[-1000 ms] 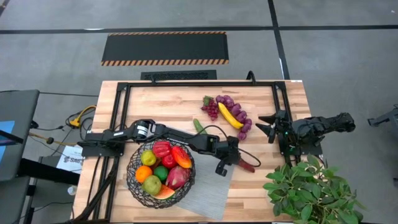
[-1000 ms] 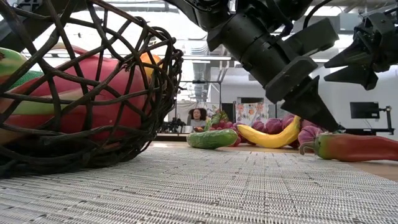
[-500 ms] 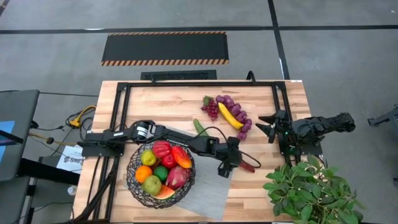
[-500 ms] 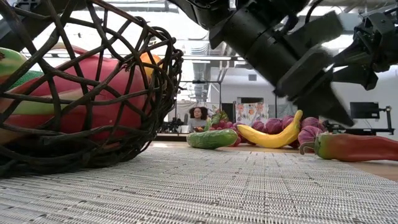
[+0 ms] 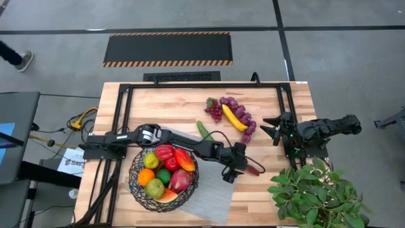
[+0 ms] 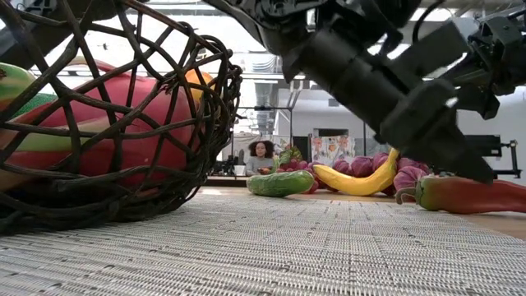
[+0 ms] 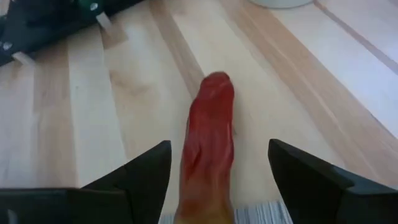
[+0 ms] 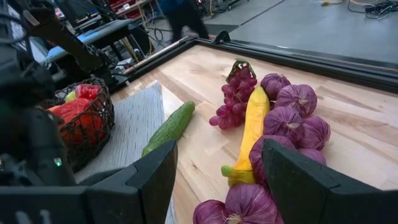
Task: Build produce basket
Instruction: Put the red chili pepper into the mesh basket
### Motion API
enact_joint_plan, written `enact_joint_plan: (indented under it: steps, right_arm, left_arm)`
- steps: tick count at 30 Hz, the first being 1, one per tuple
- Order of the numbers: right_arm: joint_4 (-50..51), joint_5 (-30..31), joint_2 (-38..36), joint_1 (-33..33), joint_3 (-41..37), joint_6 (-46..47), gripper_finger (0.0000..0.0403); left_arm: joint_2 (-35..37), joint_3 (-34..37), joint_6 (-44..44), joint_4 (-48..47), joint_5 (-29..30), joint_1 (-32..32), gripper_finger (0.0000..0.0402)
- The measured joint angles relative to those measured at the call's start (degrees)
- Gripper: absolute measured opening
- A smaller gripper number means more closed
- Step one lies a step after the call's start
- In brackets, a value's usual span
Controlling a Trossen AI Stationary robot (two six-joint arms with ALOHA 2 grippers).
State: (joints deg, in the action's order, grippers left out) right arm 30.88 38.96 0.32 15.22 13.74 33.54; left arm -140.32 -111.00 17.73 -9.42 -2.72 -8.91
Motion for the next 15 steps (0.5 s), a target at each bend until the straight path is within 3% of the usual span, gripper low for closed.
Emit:
enact_joint_plan:
  steps: [8, 11, 15]
  right_arm:
    - [0.0, 0.0, 0.0, 0.0, 0.0, 0.4, 0.0255]
    - [0.1, 0.0, 0.0, 0.0, 0.0, 0.5, 0.0255]
    - [0.1, 0.0, 0.0, 0.0, 0.0, 0.5, 0.0255]
  left_arm:
    - [-1.5, -0.1, -0.4, 0.1, 2.4, 0.0, 0.0248]
    - [-1.5, -0.1, -0.5, -0.2, 3.0, 0.3, 0.0224]
    - [-2.0, -0.2, -2.1, -0.8, -0.7, 0.9, 0.0176]
